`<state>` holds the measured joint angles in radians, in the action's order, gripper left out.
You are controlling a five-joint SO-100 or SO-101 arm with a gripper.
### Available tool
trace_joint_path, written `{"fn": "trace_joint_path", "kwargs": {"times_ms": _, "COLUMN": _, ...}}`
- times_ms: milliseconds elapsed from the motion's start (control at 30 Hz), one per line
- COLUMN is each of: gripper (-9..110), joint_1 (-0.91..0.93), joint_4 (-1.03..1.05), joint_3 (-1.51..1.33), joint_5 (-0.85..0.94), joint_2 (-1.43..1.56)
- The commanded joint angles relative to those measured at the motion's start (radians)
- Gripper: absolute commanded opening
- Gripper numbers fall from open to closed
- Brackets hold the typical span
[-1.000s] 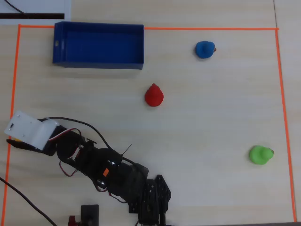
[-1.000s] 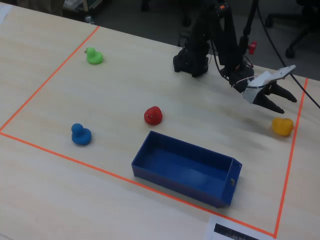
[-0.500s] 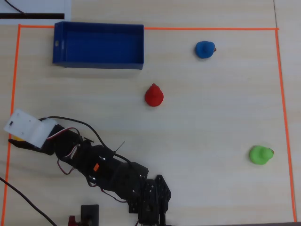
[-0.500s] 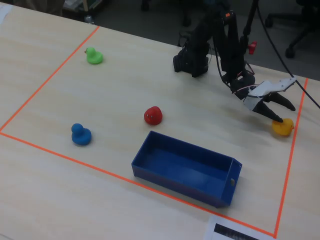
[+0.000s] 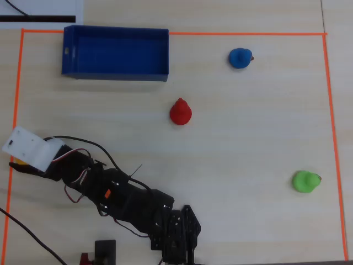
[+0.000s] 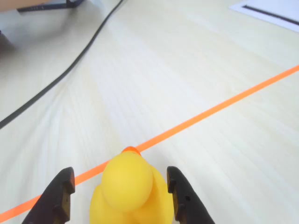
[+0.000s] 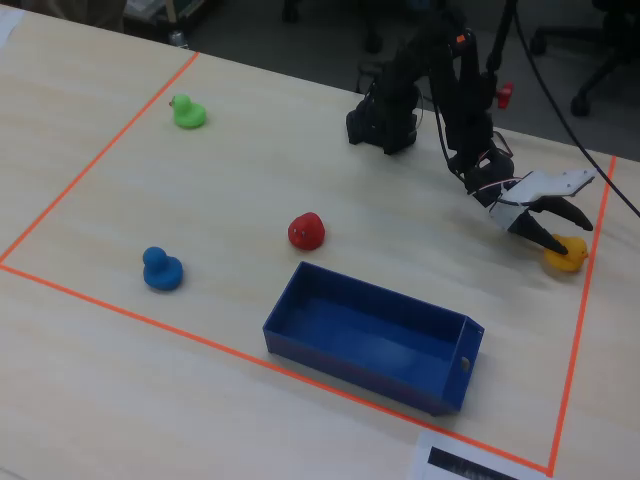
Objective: Grasp yellow duck and put it into box.
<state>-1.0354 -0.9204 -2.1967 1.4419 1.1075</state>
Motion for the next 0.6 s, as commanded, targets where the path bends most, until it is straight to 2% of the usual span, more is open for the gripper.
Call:
{"fn": "trace_joint_path", "kwargs": {"times_ms": 0, "gripper": 26, "joint_1": -0.017, "joint_4": 0.003, "joint_3": 0.052, "joint_5": -0.005, "joint_2": -0.005}}
{"fn": "trace_joint_path", "kwargs": {"times_ms": 333, "gripper": 25, "joint_1": -0.031, "joint_4": 0.006, "joint_3": 0.106, "joint_5": -0.031, "joint_2": -0.072}}
{"fn": "trace_joint_path", "kwargs": {"times_ms": 500, "gripper": 19, "joint_1": -0.031, "joint_4": 0.018, "joint_3": 0.140, "joint_5": -0.052, "joint_2": -0.097}}
{"fn": "trace_joint_path", "kwargs": {"times_ms": 567, "gripper": 13, "joint_1": -0.032, "joint_4": 0.023, "joint_3": 0.152, "joint_5": -0.055, "joint_2": -0.106}}
